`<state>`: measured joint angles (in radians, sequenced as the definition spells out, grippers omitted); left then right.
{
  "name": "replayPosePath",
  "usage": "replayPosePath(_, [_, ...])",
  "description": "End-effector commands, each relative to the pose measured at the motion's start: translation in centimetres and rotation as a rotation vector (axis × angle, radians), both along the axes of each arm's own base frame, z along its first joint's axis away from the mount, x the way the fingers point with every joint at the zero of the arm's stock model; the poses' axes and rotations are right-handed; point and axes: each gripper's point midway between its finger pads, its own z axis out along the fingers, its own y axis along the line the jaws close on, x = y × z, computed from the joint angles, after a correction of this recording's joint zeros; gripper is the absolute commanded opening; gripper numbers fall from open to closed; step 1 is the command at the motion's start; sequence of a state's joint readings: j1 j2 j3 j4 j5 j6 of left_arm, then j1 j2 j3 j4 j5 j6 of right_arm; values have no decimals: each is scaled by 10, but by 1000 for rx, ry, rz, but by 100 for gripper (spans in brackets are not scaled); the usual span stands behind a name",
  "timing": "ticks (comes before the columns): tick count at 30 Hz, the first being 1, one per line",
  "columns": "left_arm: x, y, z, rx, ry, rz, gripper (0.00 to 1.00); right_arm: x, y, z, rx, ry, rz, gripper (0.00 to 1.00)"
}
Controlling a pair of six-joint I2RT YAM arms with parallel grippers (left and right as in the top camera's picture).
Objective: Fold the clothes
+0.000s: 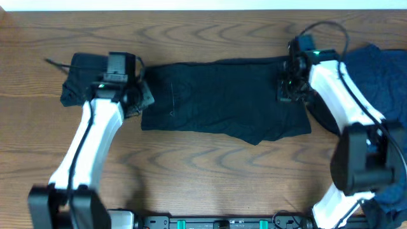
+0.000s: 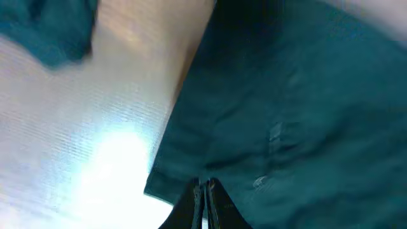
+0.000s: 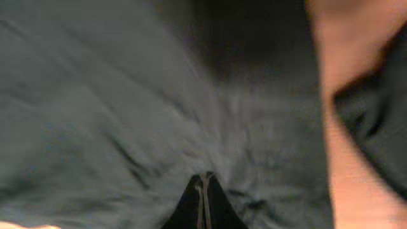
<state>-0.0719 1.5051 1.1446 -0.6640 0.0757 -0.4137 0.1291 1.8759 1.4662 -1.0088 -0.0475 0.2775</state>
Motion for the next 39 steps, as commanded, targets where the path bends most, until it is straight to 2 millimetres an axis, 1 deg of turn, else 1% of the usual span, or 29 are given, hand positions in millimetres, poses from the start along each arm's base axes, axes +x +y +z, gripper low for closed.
replayPosePath(1, [11, 2, 21, 6, -83, -10, 7, 15, 7, 17, 13, -91, 33, 1])
replayPosePath(4, [19, -4, 20, -22, -104, -25, 7, 28, 10, 14, 22, -130, 37, 1])
replayPosePath(6, [25, -8, 17, -44, -112, -37, 7, 34, 13, 6, 36, -136, 44, 1])
replayPosePath(10, [41, -10, 7, -50, -132, -41, 6, 45, 27, -8, 102, -146, 102, 1])
replayPosePath(12, [51, -11, -2, -51, -139, -42, 6, 57, 31, -18, 113, -171, 111, 1])
replayPosePath(15, [63, -13, -18, -54, -135, -44, 6, 69, 32, -30, 116, -193, 111, 1])
replayPosePath(19, [78, -14, -49, -55, -116, -44, 6, 82, 33, -46, 112, -217, 110, 1])
replayPosePath(21, [86, -15, -61, -60, -122, -47, 6, 92, 32, -50, 98, -250, 107, 1])
replayPosePath(24, [100, -16, -70, -61, -155, -47, 6, 107, 26, -52, 62, -303, 96, 1])
replayPosePath(26, [107, -17, -71, -62, -180, -48, 6, 116, 23, -57, 39, -333, 87, 1])
replayPosePath(29, [114, -17, -72, -63, -204, -48, 6, 126, 23, -68, 36, -357, 85, 1])
replayPosePath(34, [117, -17, -79, -60, -207, -51, 6, 142, 19, -83, 6, -404, 73, 2])
replayPosePath(36, [118, -17, -85, -49, -201, -68, 6, 145, 19, -89, 4, -410, 72, 2])
replayPosePath(39, [118, -16, -98, -37, -182, -73, 6, 143, 19, -98, 3, -397, 72, 3])
